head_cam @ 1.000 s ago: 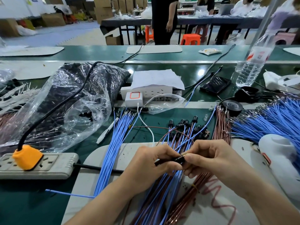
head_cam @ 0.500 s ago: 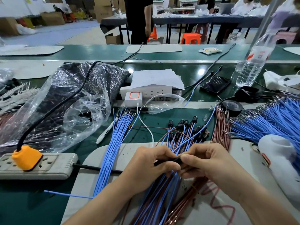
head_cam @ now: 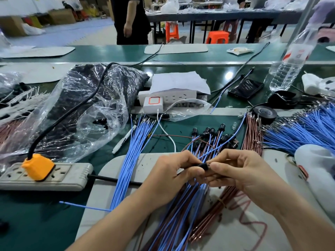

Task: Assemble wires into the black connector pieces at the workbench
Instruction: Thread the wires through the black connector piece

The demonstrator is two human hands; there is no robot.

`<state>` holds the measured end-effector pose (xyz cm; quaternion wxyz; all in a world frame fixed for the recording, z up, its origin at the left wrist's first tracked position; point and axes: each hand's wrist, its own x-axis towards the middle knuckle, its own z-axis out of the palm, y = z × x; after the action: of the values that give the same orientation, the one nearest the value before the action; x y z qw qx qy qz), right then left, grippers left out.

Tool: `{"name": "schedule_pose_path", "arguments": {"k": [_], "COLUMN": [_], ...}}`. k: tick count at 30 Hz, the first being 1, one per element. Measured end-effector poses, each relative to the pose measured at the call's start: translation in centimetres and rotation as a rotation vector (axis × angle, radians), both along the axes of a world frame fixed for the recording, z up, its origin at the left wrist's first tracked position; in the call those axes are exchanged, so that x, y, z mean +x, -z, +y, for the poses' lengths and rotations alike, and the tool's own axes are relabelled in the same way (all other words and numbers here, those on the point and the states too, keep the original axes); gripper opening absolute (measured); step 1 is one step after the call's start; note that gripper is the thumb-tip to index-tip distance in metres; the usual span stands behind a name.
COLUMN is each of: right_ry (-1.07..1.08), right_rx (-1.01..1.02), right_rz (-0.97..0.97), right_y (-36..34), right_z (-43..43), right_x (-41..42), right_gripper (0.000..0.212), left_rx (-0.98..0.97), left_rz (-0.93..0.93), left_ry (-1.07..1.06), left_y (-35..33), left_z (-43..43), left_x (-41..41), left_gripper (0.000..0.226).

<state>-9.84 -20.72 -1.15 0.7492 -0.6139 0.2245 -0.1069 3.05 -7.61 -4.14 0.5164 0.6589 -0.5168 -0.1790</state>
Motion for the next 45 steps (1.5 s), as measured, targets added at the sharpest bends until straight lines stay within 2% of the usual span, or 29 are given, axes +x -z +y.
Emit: {"name": "schedule_pose_path", "arguments": {"k": [10, 12, 16, 21, 30, 34, 37, 42, 45], "right_ry": [-0.036, -0.052, -0.059, -0.051, -0.080, -0.080, -0.071, 0.002, 0.112], "right_rx": [-0.020, -0.059, -0.096, -0.067, -0.011, 0.019, 0.036, 0.128, 0.055], "right_rz": [0.043, 0.073, 0.118, 0.145, 0.049, 0.020, 0.013, -0.102, -0.175], "right_y": [-0.1, -0.1, -0.2, 0.0, 0.3, 0.5, 0.8, 1.5, 1.2], "right_z": [0.1, 0.0, -0.3, -0.3, -0.2, -0.1, 0.0, 0.9, 1.2], "right_x": [0.0, -0.1, -0.3, -0.3, -0.2, -0.1, 0.1, 0.6, 1.0], "right_gripper": [0.006, 0.010, 0.015, 0.017, 0.010, 0.011, 0.007, 0.013, 0.010], "left_rx": [0.027, 0.046, 0.059, 0.068, 0.036, 0.008, 0.019, -0.086, -0.123], "left_rz": [0.091, 0.075, 0.042, -0.021, 0.058, 0.069, 0.028, 0.035, 0.034], "left_ry": [0.059, 0.080, 0.084, 0.077, 0.097, 0.081, 0.076, 0.001, -0.003], "left_y": [0.3, 0.4, 0.5, 0.7, 0.3, 0.4, 0.6, 0.3, 0.3], "left_z": [0.1, 0.1, 0.0, -0.1, 0.1, 0.2, 0.1, 0.0, 0.0], "left_x": [0.0, 0.0, -0.3, -0.2, -0.3, -0.3, -0.2, 0.0, 0.2], "left_gripper": [0.011, 0.003, 0.013, 0.014, 0.003, 0.024, 0.027, 0.013, 0.007]}}
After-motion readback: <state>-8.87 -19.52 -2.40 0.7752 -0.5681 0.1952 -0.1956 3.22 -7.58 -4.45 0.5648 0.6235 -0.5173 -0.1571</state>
